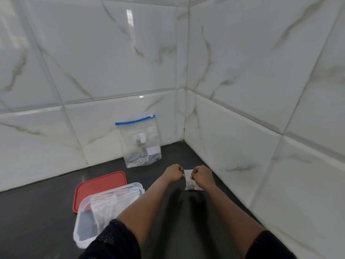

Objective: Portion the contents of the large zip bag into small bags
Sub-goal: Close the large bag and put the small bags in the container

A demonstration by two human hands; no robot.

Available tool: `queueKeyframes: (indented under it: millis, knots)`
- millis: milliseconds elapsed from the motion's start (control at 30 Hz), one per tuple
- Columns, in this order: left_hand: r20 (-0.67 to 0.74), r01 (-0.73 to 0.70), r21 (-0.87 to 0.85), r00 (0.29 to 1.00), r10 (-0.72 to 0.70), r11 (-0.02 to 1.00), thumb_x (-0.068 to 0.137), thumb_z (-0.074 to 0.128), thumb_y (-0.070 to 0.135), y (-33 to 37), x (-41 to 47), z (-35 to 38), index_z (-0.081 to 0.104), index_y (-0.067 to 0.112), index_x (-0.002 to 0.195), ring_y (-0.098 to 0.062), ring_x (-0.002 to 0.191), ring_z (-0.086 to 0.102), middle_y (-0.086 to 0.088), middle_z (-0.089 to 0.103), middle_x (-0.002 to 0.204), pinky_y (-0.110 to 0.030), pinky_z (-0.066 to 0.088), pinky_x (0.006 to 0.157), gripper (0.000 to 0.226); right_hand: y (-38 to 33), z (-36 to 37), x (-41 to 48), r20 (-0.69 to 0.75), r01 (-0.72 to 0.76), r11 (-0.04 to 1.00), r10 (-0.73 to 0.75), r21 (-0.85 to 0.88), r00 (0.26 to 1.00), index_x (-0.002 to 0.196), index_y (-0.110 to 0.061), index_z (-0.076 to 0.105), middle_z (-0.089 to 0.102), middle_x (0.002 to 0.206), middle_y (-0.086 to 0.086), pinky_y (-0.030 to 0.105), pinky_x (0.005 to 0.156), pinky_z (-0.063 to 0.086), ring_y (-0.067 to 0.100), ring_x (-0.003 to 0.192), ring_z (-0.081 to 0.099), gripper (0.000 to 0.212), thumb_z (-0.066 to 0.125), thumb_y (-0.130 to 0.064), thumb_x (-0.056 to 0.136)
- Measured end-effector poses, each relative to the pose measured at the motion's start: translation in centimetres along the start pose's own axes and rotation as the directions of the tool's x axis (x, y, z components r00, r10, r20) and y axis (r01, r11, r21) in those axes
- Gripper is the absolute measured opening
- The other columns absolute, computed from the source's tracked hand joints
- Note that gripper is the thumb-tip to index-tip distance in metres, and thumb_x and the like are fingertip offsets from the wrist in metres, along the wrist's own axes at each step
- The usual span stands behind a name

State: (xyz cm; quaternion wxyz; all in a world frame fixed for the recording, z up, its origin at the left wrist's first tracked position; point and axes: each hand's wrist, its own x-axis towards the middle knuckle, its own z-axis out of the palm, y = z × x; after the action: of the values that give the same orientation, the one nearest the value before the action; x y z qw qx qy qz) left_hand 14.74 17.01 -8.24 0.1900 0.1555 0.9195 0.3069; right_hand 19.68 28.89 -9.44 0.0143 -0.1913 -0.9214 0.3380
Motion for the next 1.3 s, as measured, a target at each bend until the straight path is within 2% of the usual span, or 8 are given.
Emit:
queueKeyframes:
  millis: [133,300,400,533,633,767,1133,1300]
  knots:
    - [-0.001,0.102,-0.165,0.995,-0.103,0.981,0.085,0.058,0.015,0.1,2.0,2.2,0.051,0.011,0.073,-0.024,0.086,0.056,-0.008,0.056,0.083,-0.028,0.038,0.073,0.015,1.8,0.1,1.5,0.032,-0.079,0.996,0.078,0.04,0.996,0.072,-0.017,0.071,0.071,0.102,0.01,0.032,0.087,0.052,0.026,0.104,0.062,0.009,0.068,-0.01,0.076]
    - [0.031,0.225,-0.385,0.972,-0.231,0.895,0.082,0.057,0.01,0.0,4.2,4.4,0.047,-0.006,0.119,-0.032,0.109,0.055,-0.02,0.055,0.119,-0.033,0.045,0.078,0.041,3.1,0.5,2.9,0.043,-0.152,0.976,0.147,0.153,0.988,0.056,-0.029,0.049,0.069,0.104,0.008,0.03,0.087,0.048,0.025,0.106,0.06,0.036,0.068,-0.006,0.076]
    - [0.034,0.275,-0.503,0.954,-0.299,0.819,0.085,0.052,0.006,0.0,4.7,4.9,0.042,-0.004,0.122,-0.032,0.108,0.055,-0.022,0.053,0.121,-0.039,0.048,0.087,0.04,3.3,0.5,3.2,0.063,-0.19,0.954,0.18,0.231,0.982,0.059,-0.026,0.052,0.068,0.104,0.007,0.025,0.078,0.046,0.021,0.097,0.061,0.034,0.064,-0.001,0.078]
    - [0.065,0.325,-0.662,0.923,-0.38,0.675,0.087,0.045,0.003,-0.2,4.8,4.9,0.044,-0.003,0.115,-0.023,0.076,0.055,-0.021,0.056,0.103,-0.031,0.045,0.056,0.028,3.4,0.8,3.8,0.078,-0.22,0.923,0.206,0.316,0.975,0.057,-0.023,0.055,0.068,0.096,0.01,0.028,0.076,0.049,0.02,0.086,0.059,0.033,0.06,0.004,0.076]
    - [0.098,0.319,-0.701,0.929,-0.356,0.638,0.083,0.053,0.005,-1.1,5.5,5.3,0.055,-0.004,0.105,-0.03,0.089,0.062,-0.02,0.062,0.102,-0.037,0.055,0.068,0.023,3.2,0.7,3.7,0.091,-0.244,0.892,0.226,0.381,0.97,0.053,-0.021,0.058,0.065,0.085,0.009,0.033,0.078,0.052,0.024,0.084,0.061,0.035,0.054,0.008,0.072]
    - [-0.027,0.228,-0.694,0.939,-0.342,0.683,0.081,0.063,0.012,-1.3,4.7,4.0,0.067,0.002,0.088,-0.031,0.089,0.066,-0.018,0.068,0.092,-0.044,0.054,0.085,0.013,1.8,0.1,3.4,0.067,-0.197,0.879,0.186,0.434,0.98,0.054,-0.019,0.058,0.064,0.076,0.005,0.029,0.072,0.05,0.021,0.073,0.059,0.036,0.049,0.01,0.073]
    - [-0.461,-0.082,-0.593,0.85,-0.254,0.801,0.088,0.058,0.025,-2.0,-2.1,-5.8,0.061,0.01,0.065,-0.029,0.072,0.059,-0.02,0.067,0.079,-0.039,0.049,0.071,0.028,-8.0,-0.7,-0.4,-0.002,0.087,0.799,-0.108,0.596,0.994,0.066,-0.015,0.062,0.066,0.074,0.004,0.018,0.059,0.046,0.014,0.067,0.061,0.026,0.064,0.01,0.073]
    - [-0.522,-0.043,-0.449,0.823,-0.223,0.892,0.088,0.054,0.017,-5.8,-6.4,-9.8,0.052,0.01,0.06,-0.028,0.071,0.053,-0.02,0.06,0.075,-0.033,0.041,0.065,0.029,-12.4,1.6,-3.5,0.121,0.107,0.776,-0.23,0.621,0.966,0.069,-0.014,0.059,0.059,0.069,0.004,0.034,0.069,0.052,0.019,0.068,0.06,0.025,0.07,0.009,0.074]
